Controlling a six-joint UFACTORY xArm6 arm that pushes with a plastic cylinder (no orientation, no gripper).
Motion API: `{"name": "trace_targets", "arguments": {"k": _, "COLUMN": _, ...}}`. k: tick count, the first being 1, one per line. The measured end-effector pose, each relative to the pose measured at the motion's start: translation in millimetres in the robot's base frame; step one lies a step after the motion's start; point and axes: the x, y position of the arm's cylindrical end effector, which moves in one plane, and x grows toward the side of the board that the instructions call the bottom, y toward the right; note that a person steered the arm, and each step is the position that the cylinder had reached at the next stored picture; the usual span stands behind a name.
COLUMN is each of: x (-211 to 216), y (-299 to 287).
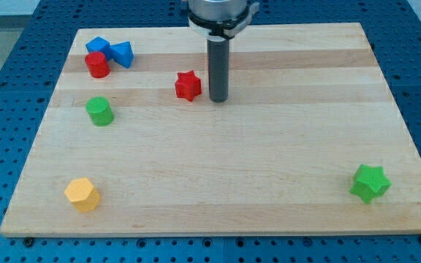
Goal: Push the red star parallel to the red circle
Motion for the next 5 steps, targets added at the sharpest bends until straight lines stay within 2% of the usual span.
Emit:
{"name": "trace_targets", "arguments": {"k": 4, "x": -17, "y": -154}}
{"name": "trace_targets", "arguments": {"k": 5, "x": -6, "y": -122}}
